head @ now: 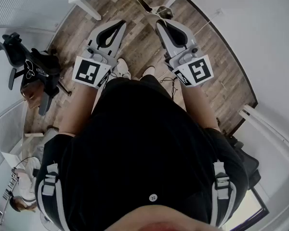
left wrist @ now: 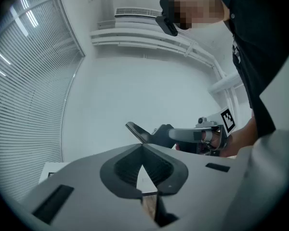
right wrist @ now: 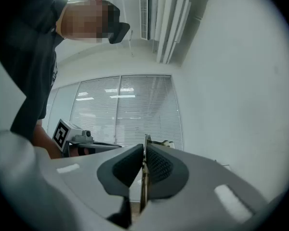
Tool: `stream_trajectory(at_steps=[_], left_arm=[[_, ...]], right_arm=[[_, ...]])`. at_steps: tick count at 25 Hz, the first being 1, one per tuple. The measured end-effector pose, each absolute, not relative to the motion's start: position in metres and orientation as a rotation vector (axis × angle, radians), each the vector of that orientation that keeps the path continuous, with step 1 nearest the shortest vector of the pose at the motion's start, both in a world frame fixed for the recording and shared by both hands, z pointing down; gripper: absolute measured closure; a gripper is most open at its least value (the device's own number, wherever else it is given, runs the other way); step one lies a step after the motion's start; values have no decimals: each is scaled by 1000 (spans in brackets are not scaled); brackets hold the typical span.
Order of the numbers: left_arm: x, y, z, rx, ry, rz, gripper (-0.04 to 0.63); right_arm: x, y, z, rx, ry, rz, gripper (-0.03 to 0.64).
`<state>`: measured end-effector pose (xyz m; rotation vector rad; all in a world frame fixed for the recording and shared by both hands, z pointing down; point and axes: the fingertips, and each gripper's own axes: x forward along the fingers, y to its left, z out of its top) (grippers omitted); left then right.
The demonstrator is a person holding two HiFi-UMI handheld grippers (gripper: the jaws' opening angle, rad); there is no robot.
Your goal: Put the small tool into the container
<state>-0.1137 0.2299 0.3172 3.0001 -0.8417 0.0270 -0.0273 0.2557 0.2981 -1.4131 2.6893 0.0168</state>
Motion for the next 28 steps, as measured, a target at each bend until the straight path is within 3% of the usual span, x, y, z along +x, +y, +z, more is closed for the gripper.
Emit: stream_trajectory(at_steps=[28], left_arm=[[-89,266,319,3003,-871,37,589]], right_arm=[[-4,285,302,-1327,2700,-67,591]])
